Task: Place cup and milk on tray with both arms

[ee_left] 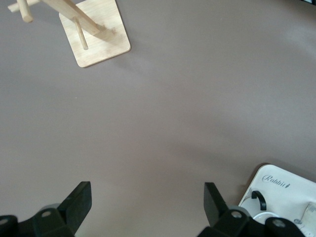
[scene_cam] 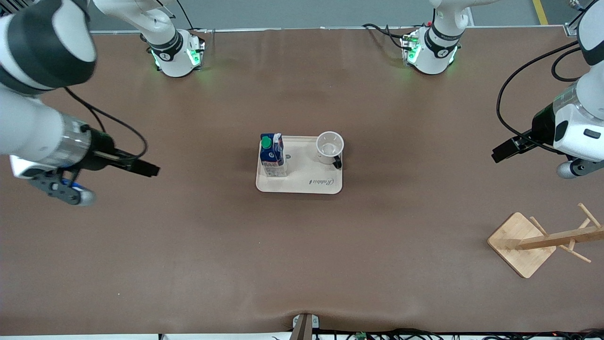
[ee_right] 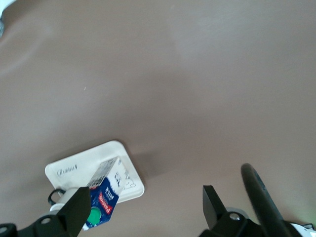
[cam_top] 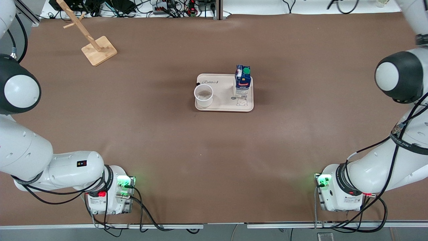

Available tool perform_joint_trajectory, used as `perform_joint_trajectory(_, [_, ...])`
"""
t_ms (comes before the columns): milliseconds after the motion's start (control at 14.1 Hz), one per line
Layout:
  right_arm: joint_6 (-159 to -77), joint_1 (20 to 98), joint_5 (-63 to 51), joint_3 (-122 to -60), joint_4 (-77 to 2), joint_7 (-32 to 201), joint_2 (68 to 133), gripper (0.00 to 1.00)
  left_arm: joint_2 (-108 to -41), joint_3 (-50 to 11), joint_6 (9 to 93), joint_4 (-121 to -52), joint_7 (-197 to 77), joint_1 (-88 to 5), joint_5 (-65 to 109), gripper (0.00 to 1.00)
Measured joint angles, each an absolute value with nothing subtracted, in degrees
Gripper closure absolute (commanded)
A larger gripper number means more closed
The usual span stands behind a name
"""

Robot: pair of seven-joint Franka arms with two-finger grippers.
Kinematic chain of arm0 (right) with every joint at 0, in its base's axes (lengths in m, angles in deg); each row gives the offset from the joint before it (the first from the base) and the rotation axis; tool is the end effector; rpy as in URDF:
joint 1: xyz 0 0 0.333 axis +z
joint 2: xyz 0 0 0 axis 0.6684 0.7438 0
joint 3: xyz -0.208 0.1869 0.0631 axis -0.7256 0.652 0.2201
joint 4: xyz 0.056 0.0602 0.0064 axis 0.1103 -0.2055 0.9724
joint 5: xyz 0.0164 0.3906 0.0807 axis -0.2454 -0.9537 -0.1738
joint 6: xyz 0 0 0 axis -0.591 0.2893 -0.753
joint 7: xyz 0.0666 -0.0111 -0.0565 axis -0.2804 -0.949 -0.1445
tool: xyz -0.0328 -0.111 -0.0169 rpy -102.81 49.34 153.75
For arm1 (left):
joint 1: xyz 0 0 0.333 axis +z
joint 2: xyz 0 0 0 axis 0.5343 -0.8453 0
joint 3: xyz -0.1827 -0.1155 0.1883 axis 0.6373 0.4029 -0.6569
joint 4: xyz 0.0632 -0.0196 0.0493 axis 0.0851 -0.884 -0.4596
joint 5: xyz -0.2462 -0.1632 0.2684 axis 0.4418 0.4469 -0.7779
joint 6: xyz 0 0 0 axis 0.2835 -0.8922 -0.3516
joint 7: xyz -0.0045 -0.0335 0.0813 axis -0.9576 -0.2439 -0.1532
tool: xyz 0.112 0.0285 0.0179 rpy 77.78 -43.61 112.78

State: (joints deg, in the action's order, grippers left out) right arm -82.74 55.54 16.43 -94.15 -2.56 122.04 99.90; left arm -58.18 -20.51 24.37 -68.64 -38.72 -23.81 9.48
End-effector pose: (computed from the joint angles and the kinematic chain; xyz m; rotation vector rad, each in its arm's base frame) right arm 0.6371 0.1079 0.5517 -2.9087 0.6555 0.2440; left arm 0.5996 -0.0700 0.5610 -3.0783 -0.5277 0.0177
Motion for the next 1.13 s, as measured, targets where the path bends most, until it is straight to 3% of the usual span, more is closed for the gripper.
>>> perform_joint_trajectory(425, [-82.38, 50.88, 27.56, -94.19, -4.23, 106.73, 95.99, 0.0, -55.17, -21.44, 23.47, -68.64, -43.49, -24.68, 9.47, 0.0])
perform_joint_trajectory(709, [-84.71, 43.28, 27.72, -94.28, -12.44, 94.26, 92.51, 0.0, -51.65, -30.59, 21.71, -71.04, -50.63, -31.74, 9.47, 0.0])
perform_joint_trajectory(1134, [-80.83, 45.28, 29.28, -92.97, -22.97, 93.05, 79.63, 0.0, -45.34, -31.18, 21.97, -78.15, -53.52, -32.2, 11.21, 0.0])
